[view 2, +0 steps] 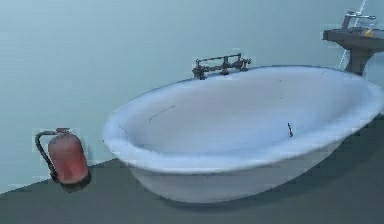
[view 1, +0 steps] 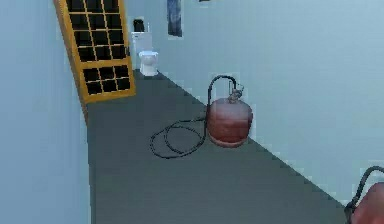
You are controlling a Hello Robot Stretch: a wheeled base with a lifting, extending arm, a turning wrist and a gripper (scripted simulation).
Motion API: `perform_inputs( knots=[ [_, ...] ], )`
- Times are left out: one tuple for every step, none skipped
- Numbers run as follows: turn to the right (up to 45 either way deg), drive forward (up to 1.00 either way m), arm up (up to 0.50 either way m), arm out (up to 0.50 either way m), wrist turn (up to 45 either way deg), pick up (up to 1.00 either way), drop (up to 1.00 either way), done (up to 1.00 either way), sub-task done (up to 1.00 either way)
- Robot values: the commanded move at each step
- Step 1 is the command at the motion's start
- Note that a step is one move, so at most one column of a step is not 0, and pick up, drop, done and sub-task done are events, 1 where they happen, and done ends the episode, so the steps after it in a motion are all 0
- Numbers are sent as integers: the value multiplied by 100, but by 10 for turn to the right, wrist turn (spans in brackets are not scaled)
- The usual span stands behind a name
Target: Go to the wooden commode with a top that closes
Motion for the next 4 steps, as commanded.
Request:
perform_inputs(
  knots=[
    [-180, 0, 0, 0, 0, 0, 0, 0, 0],
    [0, 100, 0, 0, 0, 0, 0, 0, 0],
    [0, 100, 0, 0, 0, 0, 0, 0, 0],
    [-30, 0, 0, 0, 0, 0, 0, 0, 0]
  ],
)
